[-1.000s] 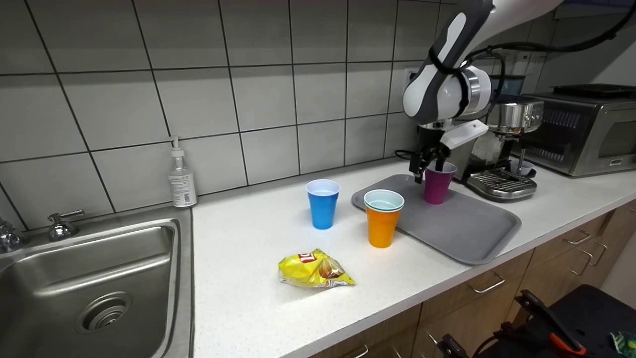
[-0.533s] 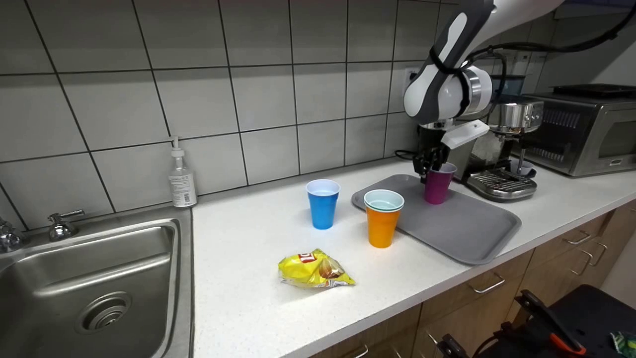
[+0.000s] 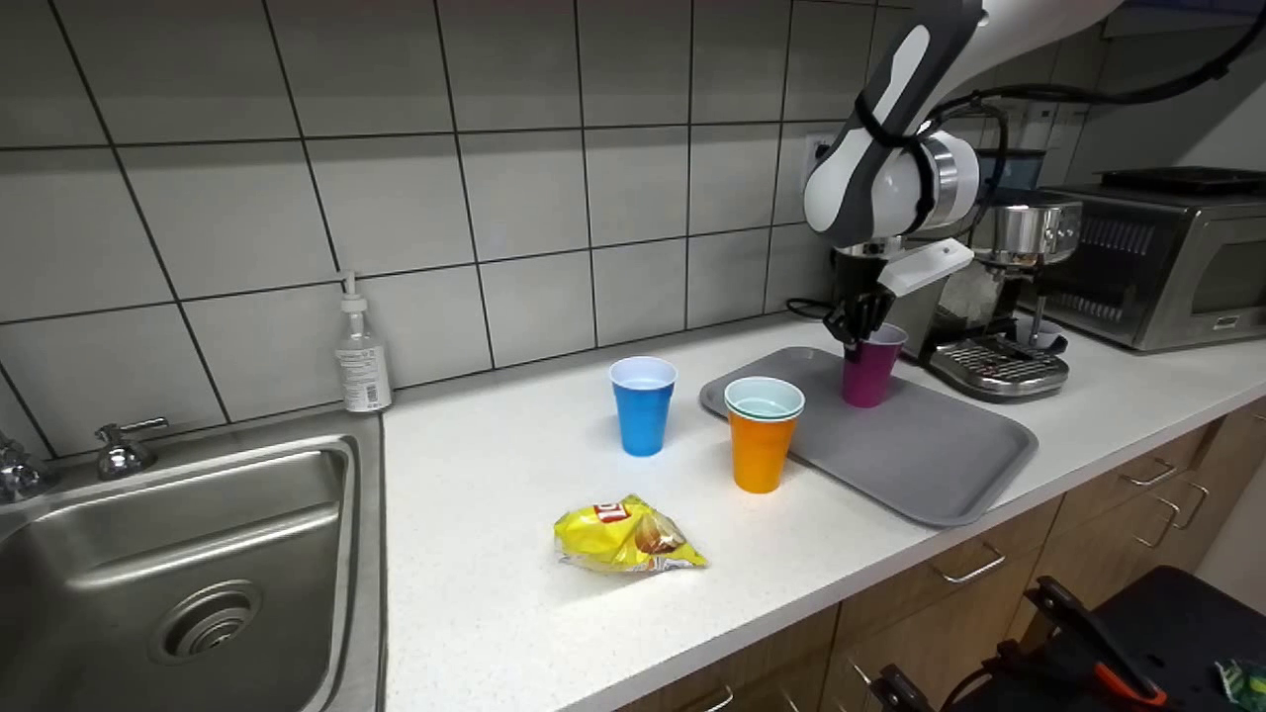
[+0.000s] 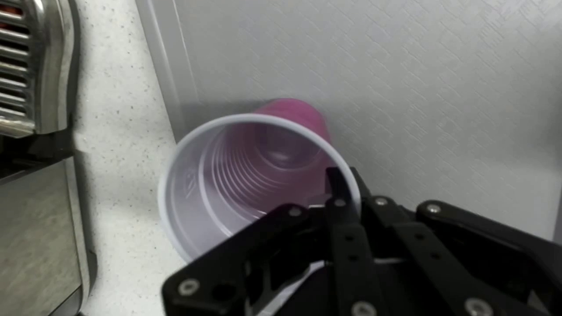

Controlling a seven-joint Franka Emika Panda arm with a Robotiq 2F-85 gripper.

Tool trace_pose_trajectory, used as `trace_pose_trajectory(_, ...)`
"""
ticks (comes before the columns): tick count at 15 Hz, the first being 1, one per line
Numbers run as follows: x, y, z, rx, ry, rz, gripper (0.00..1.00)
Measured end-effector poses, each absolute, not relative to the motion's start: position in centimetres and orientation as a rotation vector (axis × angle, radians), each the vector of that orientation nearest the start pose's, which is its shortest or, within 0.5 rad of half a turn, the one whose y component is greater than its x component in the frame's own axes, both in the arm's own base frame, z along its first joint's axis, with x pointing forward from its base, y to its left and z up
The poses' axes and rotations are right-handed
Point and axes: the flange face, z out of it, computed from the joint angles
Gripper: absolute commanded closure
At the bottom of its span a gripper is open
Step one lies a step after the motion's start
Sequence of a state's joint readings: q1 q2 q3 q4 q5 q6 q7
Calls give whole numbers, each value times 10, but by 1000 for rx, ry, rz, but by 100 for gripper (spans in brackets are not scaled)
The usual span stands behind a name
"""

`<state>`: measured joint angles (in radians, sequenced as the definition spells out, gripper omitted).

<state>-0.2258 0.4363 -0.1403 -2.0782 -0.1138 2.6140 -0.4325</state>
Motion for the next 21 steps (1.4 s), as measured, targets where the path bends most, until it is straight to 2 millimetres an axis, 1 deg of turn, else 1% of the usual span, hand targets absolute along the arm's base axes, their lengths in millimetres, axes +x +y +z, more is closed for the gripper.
trace_pose_trajectory(4, 561, -212, 228, -3280, -292, -81, 99)
trace_pose_trajectory(6, 563, -212, 233, -3283, -299, -95, 99)
trace_pose_trajectory(10, 566, -212, 257, -3293, -364, -150, 99)
trace_pose_trajectory(13, 563, -206, 275, -3289, -435, -195, 99)
trace_pose_trajectory(21, 539, -178, 311, -3250, -653, -318, 99)
